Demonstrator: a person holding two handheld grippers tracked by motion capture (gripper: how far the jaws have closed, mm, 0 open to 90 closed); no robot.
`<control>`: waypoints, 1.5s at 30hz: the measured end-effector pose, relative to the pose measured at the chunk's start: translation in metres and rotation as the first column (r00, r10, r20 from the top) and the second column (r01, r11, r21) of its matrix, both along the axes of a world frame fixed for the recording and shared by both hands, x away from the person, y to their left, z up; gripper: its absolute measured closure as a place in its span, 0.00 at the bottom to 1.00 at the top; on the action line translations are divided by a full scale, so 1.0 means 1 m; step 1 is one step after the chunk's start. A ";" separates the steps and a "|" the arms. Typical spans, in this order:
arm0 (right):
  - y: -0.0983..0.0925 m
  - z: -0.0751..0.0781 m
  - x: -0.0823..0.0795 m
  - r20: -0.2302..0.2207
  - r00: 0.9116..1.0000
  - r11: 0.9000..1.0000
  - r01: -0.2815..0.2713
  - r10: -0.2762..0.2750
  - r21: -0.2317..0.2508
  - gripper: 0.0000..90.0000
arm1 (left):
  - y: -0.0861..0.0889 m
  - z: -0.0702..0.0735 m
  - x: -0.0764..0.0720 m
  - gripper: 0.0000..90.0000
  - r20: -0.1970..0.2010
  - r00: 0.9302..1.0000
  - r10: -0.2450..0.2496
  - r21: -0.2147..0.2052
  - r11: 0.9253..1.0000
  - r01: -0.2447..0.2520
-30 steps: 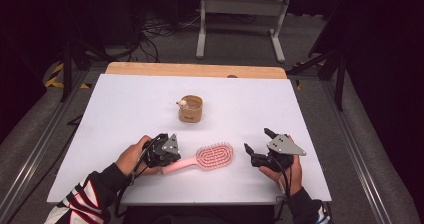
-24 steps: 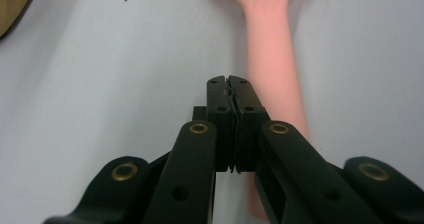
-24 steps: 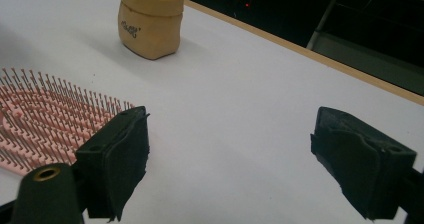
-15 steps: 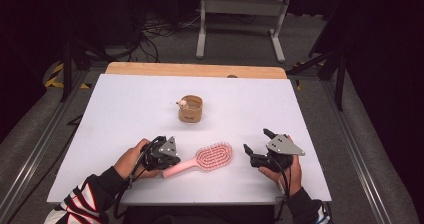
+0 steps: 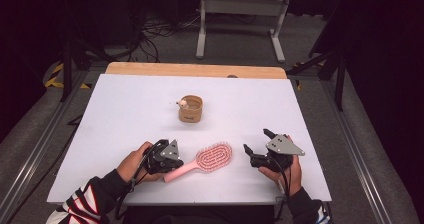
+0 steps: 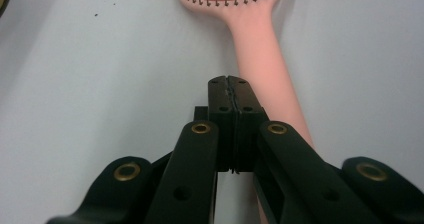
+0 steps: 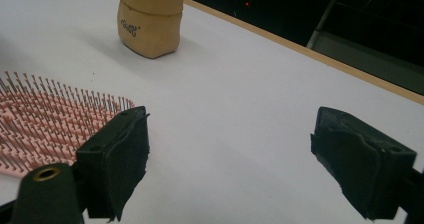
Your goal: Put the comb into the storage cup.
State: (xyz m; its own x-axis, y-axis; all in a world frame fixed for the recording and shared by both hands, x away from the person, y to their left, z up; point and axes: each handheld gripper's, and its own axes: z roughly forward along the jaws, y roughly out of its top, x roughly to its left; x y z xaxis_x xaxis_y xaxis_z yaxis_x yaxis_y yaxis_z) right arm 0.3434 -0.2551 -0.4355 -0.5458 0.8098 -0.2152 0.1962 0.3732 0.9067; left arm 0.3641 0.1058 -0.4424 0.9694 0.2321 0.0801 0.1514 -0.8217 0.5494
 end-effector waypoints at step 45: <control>-0.005 0.003 0.000 0.024 0.999 1.000 0.022 -0.022 -0.011 0.17 | -0.020 0.013 0.004 0.16 -0.036 0.986 0.162 0.030 0.986 -0.161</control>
State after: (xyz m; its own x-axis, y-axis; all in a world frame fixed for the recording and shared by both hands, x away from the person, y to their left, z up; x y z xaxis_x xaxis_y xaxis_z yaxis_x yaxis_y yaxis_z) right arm 0.3435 -0.2599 -0.4321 -0.5226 0.8188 -0.2375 0.1826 0.3796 0.9069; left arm 0.3686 0.0858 -0.4298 0.9216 0.3846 0.0522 0.3039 -0.7989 0.5191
